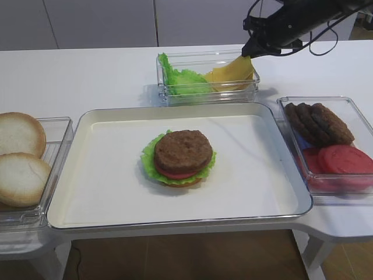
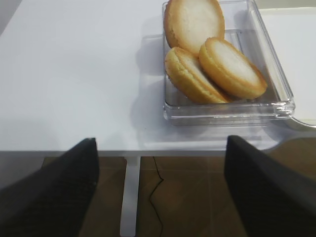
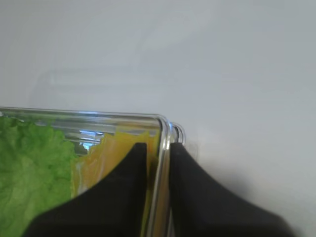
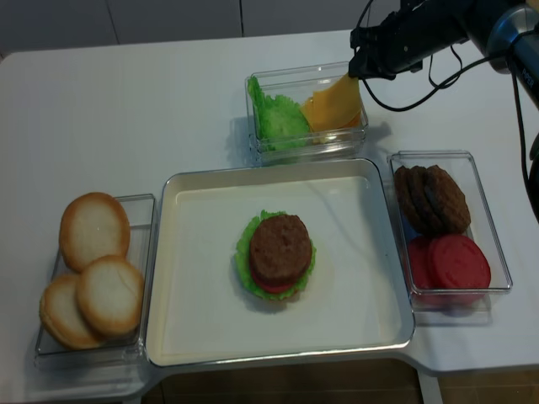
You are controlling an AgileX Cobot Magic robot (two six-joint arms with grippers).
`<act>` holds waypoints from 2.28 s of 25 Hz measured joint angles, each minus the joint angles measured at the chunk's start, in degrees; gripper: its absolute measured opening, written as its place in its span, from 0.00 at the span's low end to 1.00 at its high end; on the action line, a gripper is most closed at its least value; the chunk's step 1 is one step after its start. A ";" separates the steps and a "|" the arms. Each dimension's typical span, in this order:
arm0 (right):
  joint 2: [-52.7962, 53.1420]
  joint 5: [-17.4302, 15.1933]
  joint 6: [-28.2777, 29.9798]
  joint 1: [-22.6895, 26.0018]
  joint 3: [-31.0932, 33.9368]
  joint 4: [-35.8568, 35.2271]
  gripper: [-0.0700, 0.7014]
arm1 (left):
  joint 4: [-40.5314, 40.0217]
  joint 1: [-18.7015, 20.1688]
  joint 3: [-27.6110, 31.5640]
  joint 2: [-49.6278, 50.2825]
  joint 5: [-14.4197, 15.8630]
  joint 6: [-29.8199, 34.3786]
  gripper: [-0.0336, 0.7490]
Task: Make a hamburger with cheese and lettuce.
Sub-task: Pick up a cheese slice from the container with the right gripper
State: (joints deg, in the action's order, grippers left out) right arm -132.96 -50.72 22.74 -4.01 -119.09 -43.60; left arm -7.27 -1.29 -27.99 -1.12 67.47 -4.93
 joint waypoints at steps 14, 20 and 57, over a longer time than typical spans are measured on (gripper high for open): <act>0.00 0.00 0.13 0.00 0.00 -1.06 0.12 | 0.00 0.00 0.00 0.00 0.00 -0.10 0.78; 0.00 0.00 0.31 0.00 0.00 -1.33 0.10 | 0.00 0.00 0.00 0.00 0.00 -0.10 0.78; 7.57 -3.98 2.81 0.00 -0.46 0.29 0.10 | 0.00 0.00 0.00 0.00 0.00 -0.20 0.78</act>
State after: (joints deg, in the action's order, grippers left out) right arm -125.38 -54.71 25.55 -4.01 -119.55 -43.30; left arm -7.27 -1.29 -27.99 -1.12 67.47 -5.14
